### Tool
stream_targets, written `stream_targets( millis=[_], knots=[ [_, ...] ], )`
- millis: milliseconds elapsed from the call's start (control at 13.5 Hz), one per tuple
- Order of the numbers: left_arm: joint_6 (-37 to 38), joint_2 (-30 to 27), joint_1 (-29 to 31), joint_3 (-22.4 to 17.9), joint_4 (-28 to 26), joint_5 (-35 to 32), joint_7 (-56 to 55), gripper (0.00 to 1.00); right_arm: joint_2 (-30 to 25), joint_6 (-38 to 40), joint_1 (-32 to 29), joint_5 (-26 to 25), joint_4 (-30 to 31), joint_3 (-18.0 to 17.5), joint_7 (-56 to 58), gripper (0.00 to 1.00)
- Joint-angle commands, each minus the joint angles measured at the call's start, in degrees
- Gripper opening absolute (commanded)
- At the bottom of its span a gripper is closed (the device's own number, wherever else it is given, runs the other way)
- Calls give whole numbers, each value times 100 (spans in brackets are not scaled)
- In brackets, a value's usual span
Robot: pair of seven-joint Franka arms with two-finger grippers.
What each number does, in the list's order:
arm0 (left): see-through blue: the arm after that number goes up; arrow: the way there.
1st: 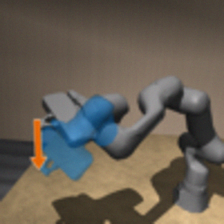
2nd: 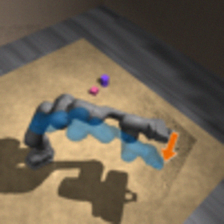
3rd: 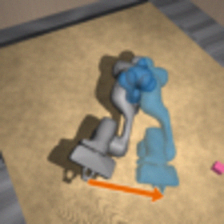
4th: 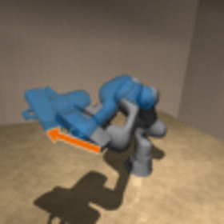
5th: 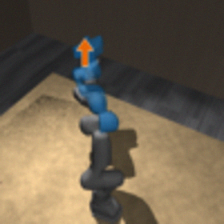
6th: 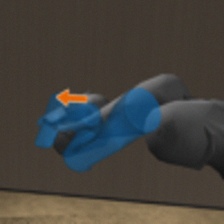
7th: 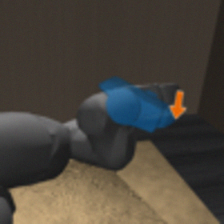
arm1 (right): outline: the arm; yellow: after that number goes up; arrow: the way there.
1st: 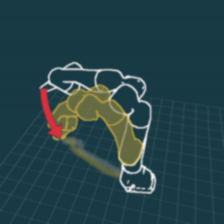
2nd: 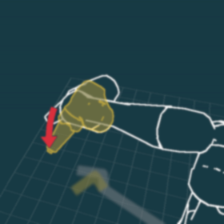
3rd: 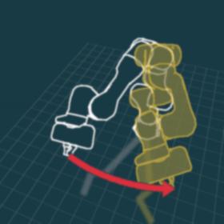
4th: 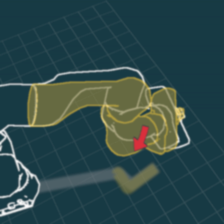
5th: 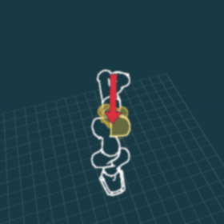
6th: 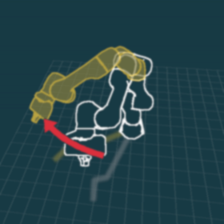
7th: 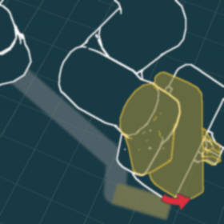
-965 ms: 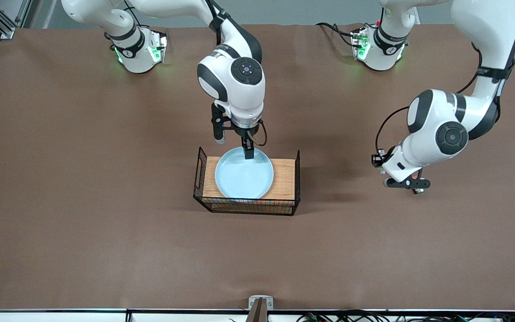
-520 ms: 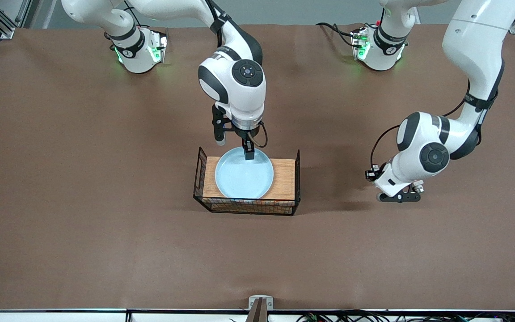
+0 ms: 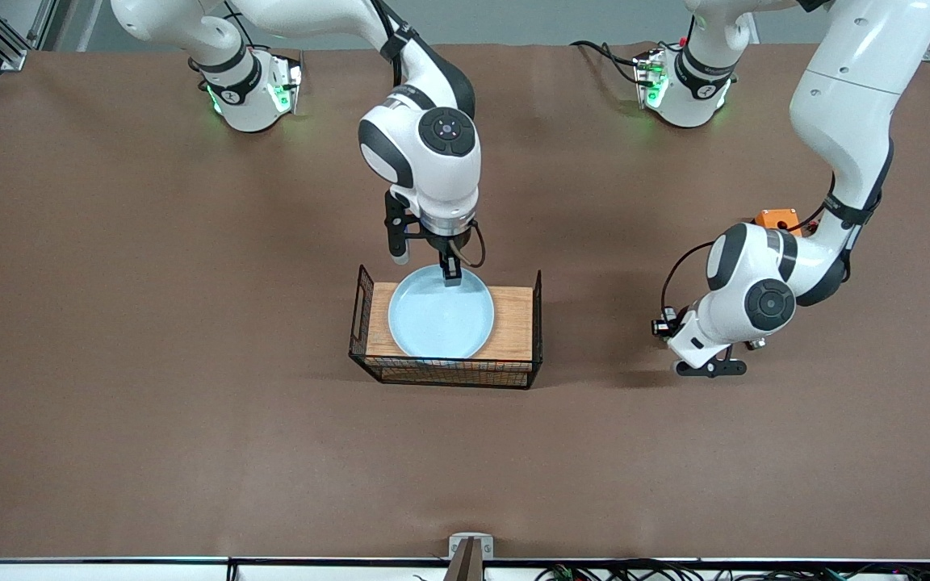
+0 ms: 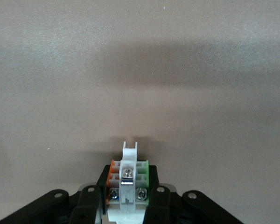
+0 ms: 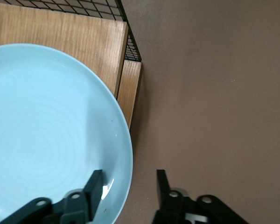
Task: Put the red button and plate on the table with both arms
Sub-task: 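Set the button beside the small button while the right gripper grips the plate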
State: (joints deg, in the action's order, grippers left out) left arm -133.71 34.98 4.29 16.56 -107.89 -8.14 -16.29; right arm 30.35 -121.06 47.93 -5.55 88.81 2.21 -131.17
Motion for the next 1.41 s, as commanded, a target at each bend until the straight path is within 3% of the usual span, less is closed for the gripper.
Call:
stream_targets(
  millis=[0,74,148,223,297,371,668,965,1188,1336],
  knots=[
    [-120,105,-7,-3,92,-152,-129,18,76,21,32,-77,-145,17,-66,35],
    [-181,105,-7,-3,84,-152,-129,19,76,21,32,-69,-145,17,-66,24],
    [-182,106,-7,-12,83,-161,-112,34,76,21,32,-60,-162,17,-75,14],
    [-182,97,10,-3,83,-179,-103,71,76,38,41,-51,-214,17,-75,6],
    [-173,53,19,-3,83,-179,-103,93,76,47,41,-51,-224,17,-75,2],
    [-130,-17,11,-12,83,-179,-103,99,68,64,32,-51,-232,17,-66,0],
    [379,-701,125,5,92,-179,-24,99,24,362,-12,-16,-521,8,39,0],
    [871,-1676,423,40,92,-170,169,99,-55,1617,-29,115,-1128,-18,495,0],
    [1206,-2389,721,67,92,-82,248,99,-397,2418,-152,642,-1445,34,1153,0],
    [1382,-2723,784,58,92,145,328,99,-695,2866,-318,687,-1533,17,1915,0]
  ],
)
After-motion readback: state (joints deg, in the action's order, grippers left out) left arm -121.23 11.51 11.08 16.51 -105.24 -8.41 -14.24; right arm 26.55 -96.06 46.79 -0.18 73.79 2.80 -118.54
